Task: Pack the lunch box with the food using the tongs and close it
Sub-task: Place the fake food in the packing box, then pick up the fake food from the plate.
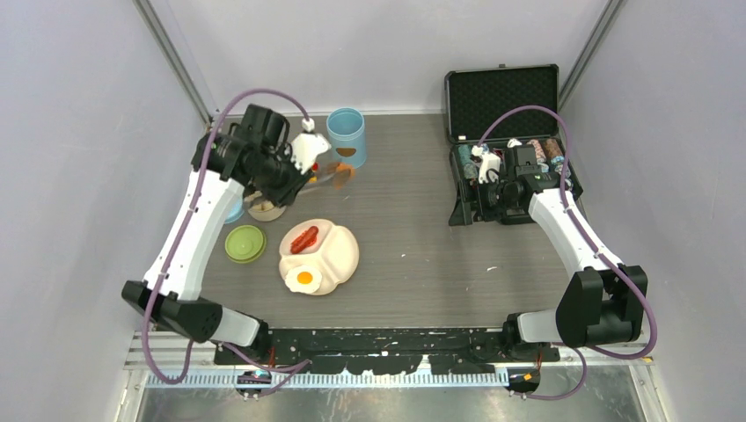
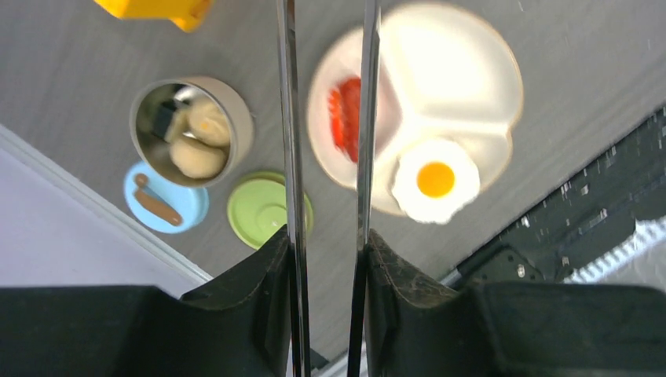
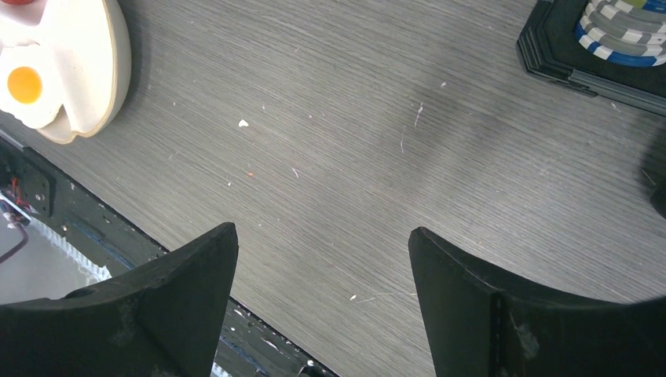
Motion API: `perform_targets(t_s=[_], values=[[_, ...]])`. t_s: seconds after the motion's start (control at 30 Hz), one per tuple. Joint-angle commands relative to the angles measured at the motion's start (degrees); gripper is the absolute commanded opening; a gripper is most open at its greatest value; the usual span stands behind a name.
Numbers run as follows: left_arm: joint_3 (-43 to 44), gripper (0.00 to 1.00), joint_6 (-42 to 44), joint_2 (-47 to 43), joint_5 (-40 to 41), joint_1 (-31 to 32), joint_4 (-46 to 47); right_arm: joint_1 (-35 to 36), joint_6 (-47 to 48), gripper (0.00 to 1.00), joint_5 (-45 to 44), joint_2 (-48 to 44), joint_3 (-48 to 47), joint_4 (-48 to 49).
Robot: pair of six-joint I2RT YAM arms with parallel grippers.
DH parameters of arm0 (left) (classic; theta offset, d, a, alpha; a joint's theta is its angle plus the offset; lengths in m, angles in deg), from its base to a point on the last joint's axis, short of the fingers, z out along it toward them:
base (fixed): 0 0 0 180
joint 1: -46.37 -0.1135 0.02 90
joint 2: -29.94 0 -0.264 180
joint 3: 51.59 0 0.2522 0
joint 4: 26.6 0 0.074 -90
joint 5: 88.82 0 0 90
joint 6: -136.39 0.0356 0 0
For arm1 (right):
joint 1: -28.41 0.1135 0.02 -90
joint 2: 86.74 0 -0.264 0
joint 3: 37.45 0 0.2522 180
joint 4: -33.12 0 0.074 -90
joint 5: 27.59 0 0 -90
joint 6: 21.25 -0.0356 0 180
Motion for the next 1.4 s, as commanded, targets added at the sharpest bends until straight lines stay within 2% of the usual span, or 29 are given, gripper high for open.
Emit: perform_targets(t_s=[0.0, 0.23, 0.43, 0.7, 0.87, 1.1, 1.23, 1.37], values=[[11.0, 0.2, -3.5, 6.5, -2.4, -3.1, 3.8, 0.2, 1.2, 0.84, -0.1, -1.1, -2.0, 0.2], [27.5, 0.21, -8.3, 19.6, -1.5, -5.2, 8.9, -0.7, 0.6, 0.84, -0.4, -1.8, -2.6, 0.3], [36.3, 0.23, -9.6, 28.8, -0.1, -5.6, 10.4, -4.3, -0.1, 0.85, 2.3, -2.1, -3.2, 0.1], [37.9, 0.27, -9.6, 35.9, 1.5, -6.2, 13.5, -10.5, 0.5, 0.85, 2.8, -1.4, -3.8, 0.2], [37.8, 0.41, -9.4, 37.8, 0.4, -6.3, 13.1, -11.7, 1.0, 0.85, 3.1, -0.6, -3.7, 0.0], [38.4, 0.5, -9.5, 36.8, -0.8, -6.4, 12.4, -11.8, 0.4, 0.85, 4.8, 0.6, -3.8, 0.0], [40.1, 0.49, -9.9, 35.1, -2.4, -6.8, 9.8, -11.8, -0.1, 0.84, 5.6, 0.7, -3.9, -0.1], [36.5, 0.49, -9.7, 29.9, -4.7, -7.5, 7.2, -11.8, 0.8, 0.85, 6.9, 0.4, -3.8, -1.5]])
